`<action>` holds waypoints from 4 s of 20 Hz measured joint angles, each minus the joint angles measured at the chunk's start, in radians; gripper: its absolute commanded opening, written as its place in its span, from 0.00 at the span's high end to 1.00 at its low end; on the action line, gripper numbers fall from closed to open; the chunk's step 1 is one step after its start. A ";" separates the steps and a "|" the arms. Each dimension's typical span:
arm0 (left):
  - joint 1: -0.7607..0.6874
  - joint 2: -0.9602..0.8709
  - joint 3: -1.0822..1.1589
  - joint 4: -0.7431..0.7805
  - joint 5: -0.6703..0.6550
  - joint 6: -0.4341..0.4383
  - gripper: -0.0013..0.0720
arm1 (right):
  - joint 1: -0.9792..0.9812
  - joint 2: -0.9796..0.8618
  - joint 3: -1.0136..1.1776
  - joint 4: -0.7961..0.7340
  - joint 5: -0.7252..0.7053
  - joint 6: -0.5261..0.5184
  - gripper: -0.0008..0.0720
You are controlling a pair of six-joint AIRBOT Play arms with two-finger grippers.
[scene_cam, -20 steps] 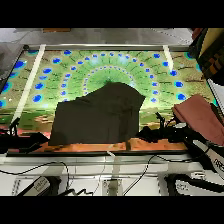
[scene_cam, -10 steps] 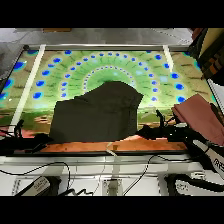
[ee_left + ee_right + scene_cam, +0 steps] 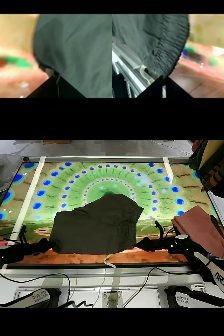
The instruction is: Fold the clothes and pants, and hang the long-sleeved shirts on hangers.
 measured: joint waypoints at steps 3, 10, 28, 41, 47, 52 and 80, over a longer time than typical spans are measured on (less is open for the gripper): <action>-0.034 0.022 0.073 -0.113 -0.019 0.053 0.97 | 0.000 0.082 0.079 -0.039 0.014 0.009 0.96; -0.063 0.310 0.361 -0.334 -0.103 0.095 0.97 | 0.000 0.357 0.429 -0.162 0.029 0.090 0.96; -0.087 0.727 0.507 -0.544 0.292 0.200 0.97 | 0.001 0.553 0.892 -0.351 0.022 0.496 0.96; -0.485 0.069 0.509 -0.171 0.111 -0.043 0.97 | 0.030 -0.107 0.904 -0.561 0.024 0.533 0.96; -0.593 0.214 0.508 0.113 -0.221 -0.403 0.97 | -0.032 -0.128 0.935 -0.682 0.326 0.441 0.96; -0.825 0.248 0.459 0.212 -0.449 -0.643 0.97 | -0.047 -0.130 0.941 -0.919 0.577 0.377 0.96; -0.729 0.341 -0.019 0.573 -0.088 -0.696 0.08 | -0.050 -0.132 0.942 -1.077 0.218 0.365 0.11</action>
